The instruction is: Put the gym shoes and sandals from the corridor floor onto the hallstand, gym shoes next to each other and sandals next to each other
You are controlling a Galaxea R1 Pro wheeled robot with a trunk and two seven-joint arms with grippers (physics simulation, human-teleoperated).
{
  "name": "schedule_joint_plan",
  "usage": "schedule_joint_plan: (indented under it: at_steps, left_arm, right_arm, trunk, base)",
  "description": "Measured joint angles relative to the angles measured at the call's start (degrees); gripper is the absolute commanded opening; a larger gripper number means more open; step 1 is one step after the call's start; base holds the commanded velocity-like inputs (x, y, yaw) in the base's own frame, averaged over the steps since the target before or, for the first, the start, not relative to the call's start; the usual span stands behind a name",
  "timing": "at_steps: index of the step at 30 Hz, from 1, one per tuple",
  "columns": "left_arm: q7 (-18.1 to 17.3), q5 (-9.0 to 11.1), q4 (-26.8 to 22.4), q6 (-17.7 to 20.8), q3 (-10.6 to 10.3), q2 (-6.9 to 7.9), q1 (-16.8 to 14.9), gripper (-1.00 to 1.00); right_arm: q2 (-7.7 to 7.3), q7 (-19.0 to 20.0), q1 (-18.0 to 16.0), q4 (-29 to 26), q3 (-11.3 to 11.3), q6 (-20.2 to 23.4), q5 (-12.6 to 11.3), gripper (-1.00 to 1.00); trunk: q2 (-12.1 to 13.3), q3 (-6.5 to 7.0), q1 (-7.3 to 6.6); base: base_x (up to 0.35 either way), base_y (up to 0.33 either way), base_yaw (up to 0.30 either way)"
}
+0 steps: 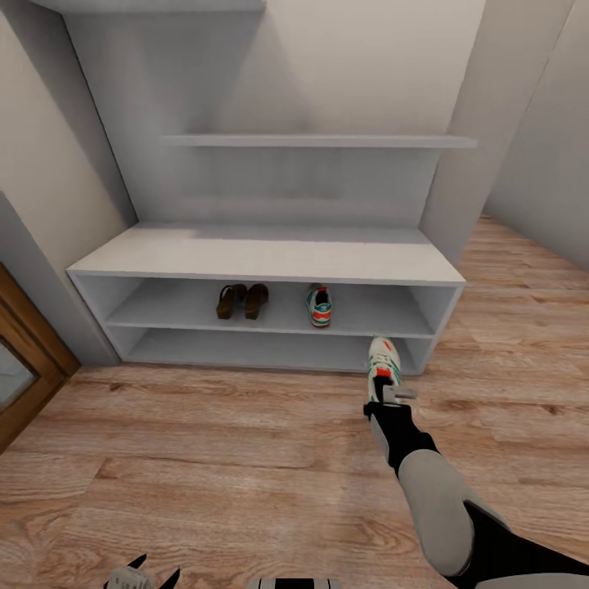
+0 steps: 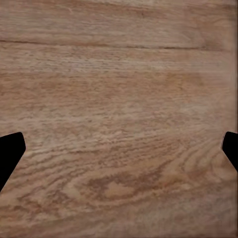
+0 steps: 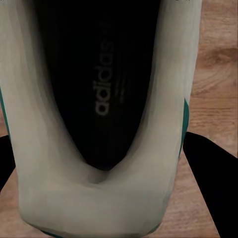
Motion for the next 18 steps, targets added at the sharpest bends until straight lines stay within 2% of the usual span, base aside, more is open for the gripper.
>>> schedule_joint_plan:
  at_steps: [11,18]
  left_arm:
    - [-0.9,0.0,0.4,0.1,0.0,0.0,0.0,1.0]
    - [-1.0,0.0,0.5,0.1,0.0,-0.07,0.0,1.0]
  right_arm:
    - [0.0,0.2,-0.1,-0.2,0.1,-0.1,0.0,-1.0]
    - [0.0,0.3,-0.1,-0.3,0.1,-0.2,-0.1,-1.0]
  trunk:
    - [0.0,0.0,0.0]
    - [0.0,0.0,-0.03]
  base:
    - [0.007,0.0,0.0]
    - [0.295,0.0,0.0]
